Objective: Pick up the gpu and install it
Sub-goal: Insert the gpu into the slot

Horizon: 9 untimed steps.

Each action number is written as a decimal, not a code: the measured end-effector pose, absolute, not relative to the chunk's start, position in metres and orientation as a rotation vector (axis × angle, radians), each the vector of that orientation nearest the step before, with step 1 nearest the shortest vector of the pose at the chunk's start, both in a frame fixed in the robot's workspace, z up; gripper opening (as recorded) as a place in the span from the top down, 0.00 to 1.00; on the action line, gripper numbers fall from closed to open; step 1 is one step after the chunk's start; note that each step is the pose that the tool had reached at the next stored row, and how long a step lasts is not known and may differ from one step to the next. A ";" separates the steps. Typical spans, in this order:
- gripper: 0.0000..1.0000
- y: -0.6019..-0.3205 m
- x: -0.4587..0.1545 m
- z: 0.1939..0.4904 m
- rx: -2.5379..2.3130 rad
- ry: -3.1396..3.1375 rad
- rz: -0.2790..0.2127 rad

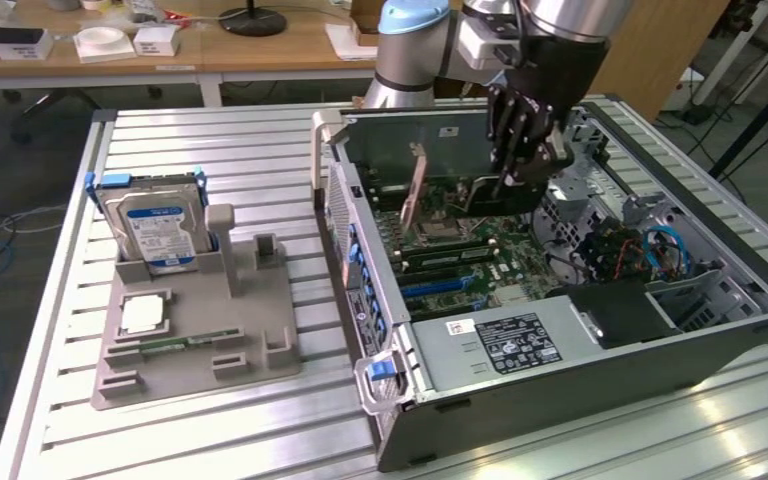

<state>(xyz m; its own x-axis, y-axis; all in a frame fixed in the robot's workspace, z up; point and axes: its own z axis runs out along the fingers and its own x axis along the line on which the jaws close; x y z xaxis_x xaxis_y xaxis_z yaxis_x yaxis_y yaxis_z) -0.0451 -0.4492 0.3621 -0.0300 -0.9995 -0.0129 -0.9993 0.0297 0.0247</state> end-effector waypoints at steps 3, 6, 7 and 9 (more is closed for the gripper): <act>0.74 -0.449 -0.046 0.360 2.183 -2.248 -0.042; 0.74 -0.450 -0.048 0.357 2.183 -2.248 -0.042; 0.74 -0.450 -0.048 0.356 2.183 -2.248 -0.042; 0.74 -0.450 -0.048 0.353 2.183 -2.248 -0.042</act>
<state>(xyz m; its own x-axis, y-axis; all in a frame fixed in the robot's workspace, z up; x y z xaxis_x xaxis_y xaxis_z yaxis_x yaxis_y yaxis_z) -0.0481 -0.4495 0.3529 -0.0298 -0.9995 -0.0130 -0.9993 0.0295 0.0247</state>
